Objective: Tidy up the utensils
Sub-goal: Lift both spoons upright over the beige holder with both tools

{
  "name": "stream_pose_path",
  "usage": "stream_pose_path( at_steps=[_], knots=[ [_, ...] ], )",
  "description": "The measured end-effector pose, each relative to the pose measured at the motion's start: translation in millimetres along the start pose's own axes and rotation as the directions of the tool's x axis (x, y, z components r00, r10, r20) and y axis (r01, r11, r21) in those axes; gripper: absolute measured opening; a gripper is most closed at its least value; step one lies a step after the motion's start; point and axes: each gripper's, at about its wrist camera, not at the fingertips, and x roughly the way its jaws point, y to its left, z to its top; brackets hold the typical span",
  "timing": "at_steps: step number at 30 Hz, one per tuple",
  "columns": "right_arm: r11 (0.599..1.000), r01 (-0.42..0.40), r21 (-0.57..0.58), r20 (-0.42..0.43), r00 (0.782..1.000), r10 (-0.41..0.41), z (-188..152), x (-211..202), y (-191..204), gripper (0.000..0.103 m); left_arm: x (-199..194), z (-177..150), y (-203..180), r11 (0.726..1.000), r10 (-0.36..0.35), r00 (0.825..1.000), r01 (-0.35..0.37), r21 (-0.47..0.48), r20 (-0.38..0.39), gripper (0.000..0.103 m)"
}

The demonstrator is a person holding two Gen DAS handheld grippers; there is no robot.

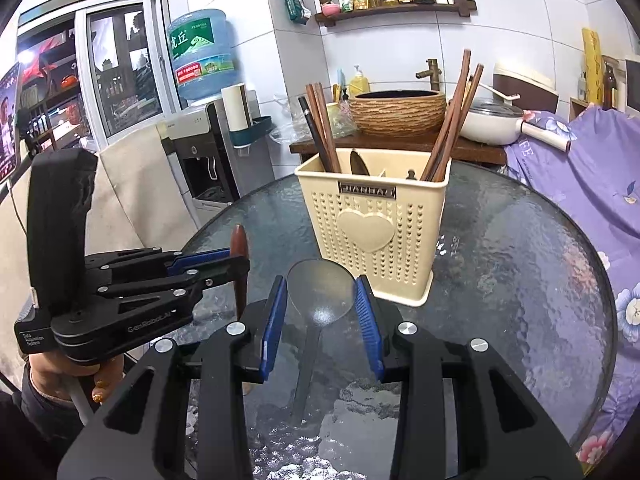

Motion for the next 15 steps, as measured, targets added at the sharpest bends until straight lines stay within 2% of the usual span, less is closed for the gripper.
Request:
stream_pose_path(
  at_steps=[15],
  knots=[
    [1.0, 0.001, 0.008, 0.036, 0.999, -0.002, 23.5, -14.8, -7.9, 0.036, -16.1, 26.5, -12.8, 0.999, -0.035, 0.996, 0.033, 0.026, 0.085, 0.015]
  ],
)
